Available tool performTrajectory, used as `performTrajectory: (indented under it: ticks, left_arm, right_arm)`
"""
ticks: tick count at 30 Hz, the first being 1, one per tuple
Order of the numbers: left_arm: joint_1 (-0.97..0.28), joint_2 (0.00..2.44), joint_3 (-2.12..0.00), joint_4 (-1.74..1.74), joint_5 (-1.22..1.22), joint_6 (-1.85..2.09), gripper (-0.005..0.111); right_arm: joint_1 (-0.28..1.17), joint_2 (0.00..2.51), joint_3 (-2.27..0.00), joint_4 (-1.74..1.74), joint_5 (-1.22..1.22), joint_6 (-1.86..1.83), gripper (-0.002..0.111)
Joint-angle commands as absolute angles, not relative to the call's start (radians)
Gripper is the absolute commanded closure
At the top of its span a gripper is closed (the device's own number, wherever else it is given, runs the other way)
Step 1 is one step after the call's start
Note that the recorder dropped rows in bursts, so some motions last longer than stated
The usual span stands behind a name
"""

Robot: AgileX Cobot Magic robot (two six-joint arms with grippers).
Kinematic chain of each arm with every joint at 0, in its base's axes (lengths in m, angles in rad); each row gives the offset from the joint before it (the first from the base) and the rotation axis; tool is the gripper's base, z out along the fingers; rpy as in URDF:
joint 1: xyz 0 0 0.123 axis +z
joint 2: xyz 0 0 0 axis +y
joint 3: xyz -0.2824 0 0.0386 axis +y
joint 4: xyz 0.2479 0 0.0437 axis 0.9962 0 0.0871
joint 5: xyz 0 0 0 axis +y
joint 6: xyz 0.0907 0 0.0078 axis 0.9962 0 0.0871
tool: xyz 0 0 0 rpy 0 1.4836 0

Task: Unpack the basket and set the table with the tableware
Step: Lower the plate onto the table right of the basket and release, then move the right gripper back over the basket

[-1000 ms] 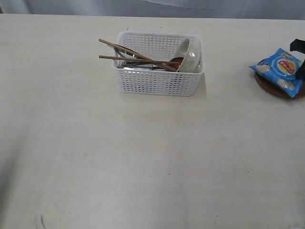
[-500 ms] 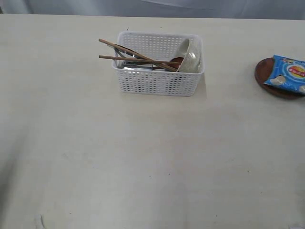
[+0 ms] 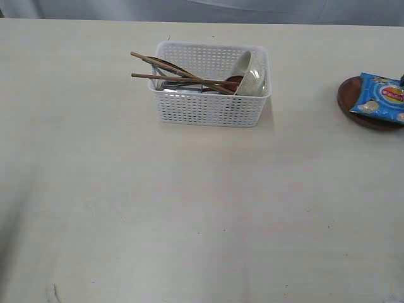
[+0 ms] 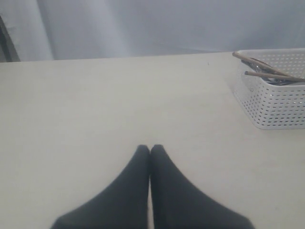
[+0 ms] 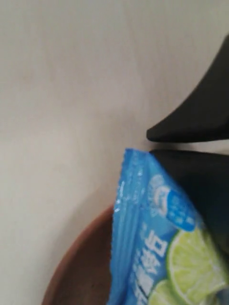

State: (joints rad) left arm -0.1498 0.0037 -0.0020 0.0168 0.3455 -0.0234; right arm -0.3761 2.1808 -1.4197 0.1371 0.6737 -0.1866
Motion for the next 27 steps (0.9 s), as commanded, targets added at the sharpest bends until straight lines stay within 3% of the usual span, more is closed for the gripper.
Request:
performTrajectory:
  ticks: [1, 12, 18, 25, 27]
  left_arm:
    - [-0.157, 0.000, 0.000, 0.020, 0.342, -0.023, 0.107]
    - [-0.157, 0.000, 0.000, 0.020, 0.342, -0.023, 0.107]
    - [-0.157, 0.000, 0.000, 0.020, 0.342, -0.023, 0.107]
    - [-0.157, 0.000, 0.000, 0.020, 0.342, -0.023, 0.107]
    - [-0.157, 0.000, 0.000, 0.020, 0.342, -0.023, 0.107]
  right_arm:
    - [-0.295, 2.203, -1.433, 0.197, 0.697, -0.258, 0.101]
    - [-0.120, 2.203, -1.461, 0.190, 0.769, -0.267, 0.101]
    - [-0.115, 2.197, -1.575, 0.137, 0.991, -0.262, 0.099]
    - [-0.108, 2.064, -1.638, 0.129, 1.083, -0.209, 0.066]
    - [-0.096, 2.001, -1.640, 0.133, 1.079, -0.214, 0.063]
